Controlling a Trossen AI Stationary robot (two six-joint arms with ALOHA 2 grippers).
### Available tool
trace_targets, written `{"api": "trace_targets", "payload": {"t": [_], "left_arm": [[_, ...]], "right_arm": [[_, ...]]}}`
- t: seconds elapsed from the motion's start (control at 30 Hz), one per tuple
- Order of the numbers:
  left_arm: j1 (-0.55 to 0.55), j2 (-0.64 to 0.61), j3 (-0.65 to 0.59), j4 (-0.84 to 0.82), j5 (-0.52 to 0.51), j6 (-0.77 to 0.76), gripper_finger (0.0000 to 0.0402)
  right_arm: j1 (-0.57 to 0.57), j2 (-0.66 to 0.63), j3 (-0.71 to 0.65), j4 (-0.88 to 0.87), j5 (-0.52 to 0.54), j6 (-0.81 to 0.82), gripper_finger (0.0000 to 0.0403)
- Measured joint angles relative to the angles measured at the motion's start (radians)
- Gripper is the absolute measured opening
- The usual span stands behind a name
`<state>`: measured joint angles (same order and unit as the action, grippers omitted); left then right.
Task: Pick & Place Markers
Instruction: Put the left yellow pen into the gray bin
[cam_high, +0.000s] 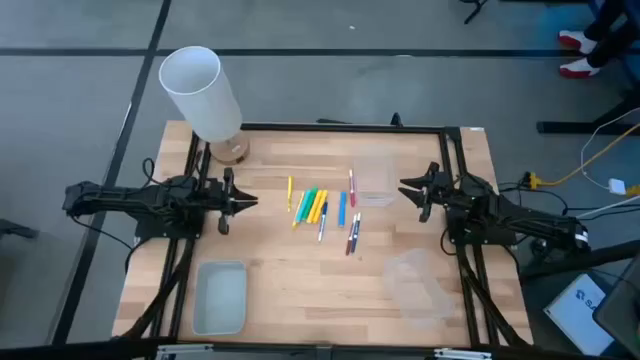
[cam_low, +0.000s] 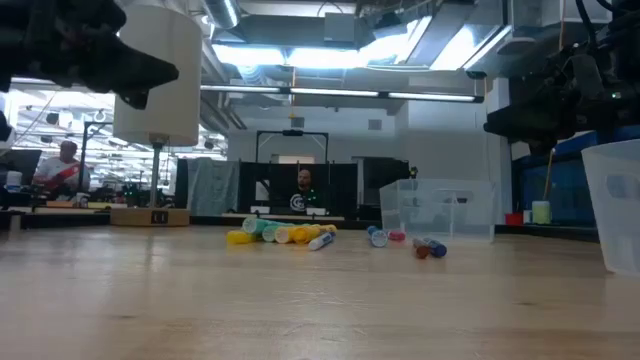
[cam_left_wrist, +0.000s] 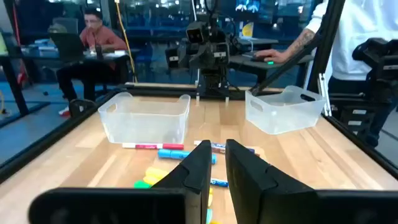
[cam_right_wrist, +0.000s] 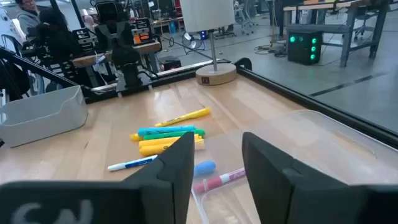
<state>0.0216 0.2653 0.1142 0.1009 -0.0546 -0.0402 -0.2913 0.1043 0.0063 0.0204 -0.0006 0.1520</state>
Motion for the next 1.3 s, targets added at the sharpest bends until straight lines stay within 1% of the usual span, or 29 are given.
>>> {"api": "trace_targets", "payload": {"t": [0.23, 0.43, 0.5, 0.6, 0.73, 0.9, 1.0, 1.13, 1.3], "left_arm": [[-0.001, 0.118, 0.053, 0.062, 0.014, -0.075, 0.0057], [-0.05, 0.211, 0.11, 0.07, 0.016, -0.051, 0.0073], [-0.077, 0.242, 0.123, 0.086, -0.001, -0.046, 0.0076], [-0.119, 0.283, 0.143, 0.089, -0.068, -0.043, 0.0079], [-0.167, 0.336, 0.155, 0.09, -0.199, -0.044, 0.0083], [-0.211, 0.408, 0.155, 0.097, -0.351, -0.131, 0.0092], [-0.232, 0.451, 0.156, 0.129, -0.389, -0.183, 0.01], [-0.271, 0.512, 0.163, 0.19, -0.416, -0.197, 0.0113], [-0.309, 0.615, 0.259, 0.144, -0.572, -0.209, 0.012]], "right_arm": [[0.0, 0.0, 0.0, 0.0, 0.0, -0.001, 0.0136], [0.0, 0.0, 0.0, 0.0, 0.0, -0.001, 0.0136], [0.0, 0.0, 0.0, 0.0, 0.0, -0.002, 0.0136], [0.0, 0.0, 0.0, 0.0, 0.0, -0.001, 0.0136], [0.0, 0.0, 0.0, 0.0, 0.0, 0.0, 0.0136], [0.0, 0.0, 0.0, 0.0, 0.0, 0.0, 0.0136], [0.0, 0.0, 0.0, 0.0, 0.0, -0.002, 0.0136], [0.0, 0.0, 0.0, 0.0, 0.0, -0.001, 0.0136], [0.0, 0.0, 0.0, 0.0, 0.0, 0.0, 0.0136]]}}
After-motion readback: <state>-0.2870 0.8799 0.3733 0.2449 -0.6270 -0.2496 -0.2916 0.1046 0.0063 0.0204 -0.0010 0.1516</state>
